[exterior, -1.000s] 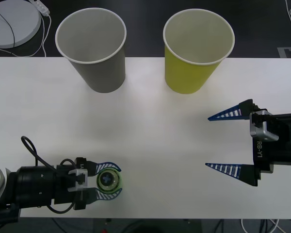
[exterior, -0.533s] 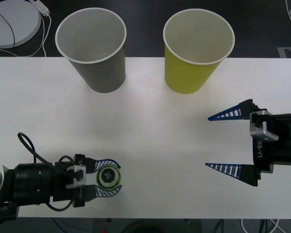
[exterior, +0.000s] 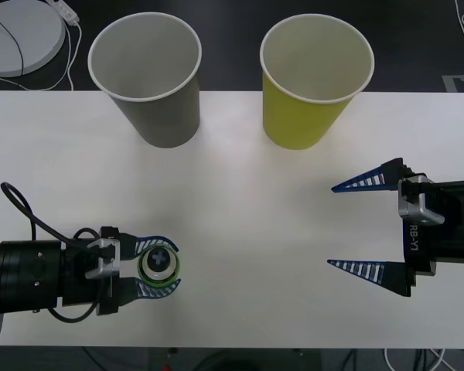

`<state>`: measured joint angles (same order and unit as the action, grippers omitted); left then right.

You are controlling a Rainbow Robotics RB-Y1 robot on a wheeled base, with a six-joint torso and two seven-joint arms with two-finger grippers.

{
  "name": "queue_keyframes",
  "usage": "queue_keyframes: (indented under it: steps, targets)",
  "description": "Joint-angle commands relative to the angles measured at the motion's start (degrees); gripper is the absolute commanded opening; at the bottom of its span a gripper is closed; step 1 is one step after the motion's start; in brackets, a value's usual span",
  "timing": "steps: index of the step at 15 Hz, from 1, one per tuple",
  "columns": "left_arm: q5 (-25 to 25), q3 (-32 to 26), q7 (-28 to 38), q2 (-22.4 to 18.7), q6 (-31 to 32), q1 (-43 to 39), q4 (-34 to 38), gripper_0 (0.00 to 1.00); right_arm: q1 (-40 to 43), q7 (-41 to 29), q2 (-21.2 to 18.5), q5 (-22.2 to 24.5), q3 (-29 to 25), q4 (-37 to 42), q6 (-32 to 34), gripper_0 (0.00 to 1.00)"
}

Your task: Put the can into the green bin and the plastic bottle into the gray bin

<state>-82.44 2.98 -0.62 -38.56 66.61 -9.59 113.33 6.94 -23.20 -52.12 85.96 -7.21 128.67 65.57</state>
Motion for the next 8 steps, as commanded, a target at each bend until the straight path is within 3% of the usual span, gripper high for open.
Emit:
queue_keyframes:
  steps: [1, 8]
  targets:
    - [-1.6, -2.3, 6.0, -2.6, -0.1, 0.0, 3.0, 0.0, 0.0, 0.0, 0.0, 0.0, 0.0, 0.0, 0.0, 1.0]
    - [-1.9, -7.8, 18.4, -9.2, -0.1, 0.0, 8.8, 0.0, 0.0, 0.0, 0.0, 0.0, 0.0, 0.0, 0.0, 1.0]
